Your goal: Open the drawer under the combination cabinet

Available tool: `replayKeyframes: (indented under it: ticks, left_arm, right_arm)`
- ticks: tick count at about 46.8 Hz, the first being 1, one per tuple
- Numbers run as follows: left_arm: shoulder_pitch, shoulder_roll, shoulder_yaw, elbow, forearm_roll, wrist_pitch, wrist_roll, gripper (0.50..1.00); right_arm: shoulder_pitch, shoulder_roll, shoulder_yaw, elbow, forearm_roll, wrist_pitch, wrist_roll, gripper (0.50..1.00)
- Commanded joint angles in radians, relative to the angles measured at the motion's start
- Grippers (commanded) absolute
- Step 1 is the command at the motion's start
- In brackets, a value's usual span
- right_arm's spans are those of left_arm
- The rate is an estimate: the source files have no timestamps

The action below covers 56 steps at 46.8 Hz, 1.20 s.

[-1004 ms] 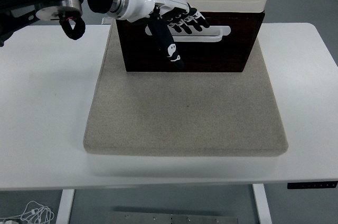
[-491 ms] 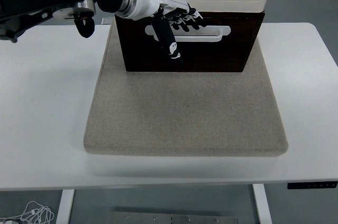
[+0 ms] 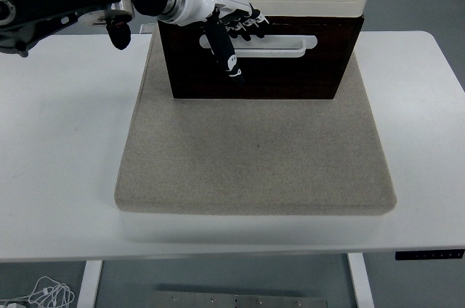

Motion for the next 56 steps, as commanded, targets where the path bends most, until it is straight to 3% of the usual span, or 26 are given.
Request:
replayKeyframes:
  ticks: [1, 50, 56]
  left_arm:
    - [-0.001, 0.000, 0.009, 0.007, 0.000, -0.001, 0.000, 1.000]
    - [0.011, -0.072, 0.035, 0.045, 0.014, -0.003, 0.000, 1.000]
    - [0.008, -0.074, 0.034, 0.042, 0.014, -0.024, -0.002, 1.000]
  right_arm:
    - [0.000, 0.000, 0.000, 0.000, 0.000, 0.000, 0.000, 0.926]
    - [0.000, 0.000, 0.000, 0.000, 0.000, 0.000, 0.000, 0.926]
    - [0.000, 0.000, 0.000, 0.000, 0.000, 0.000, 0.000, 0.926]
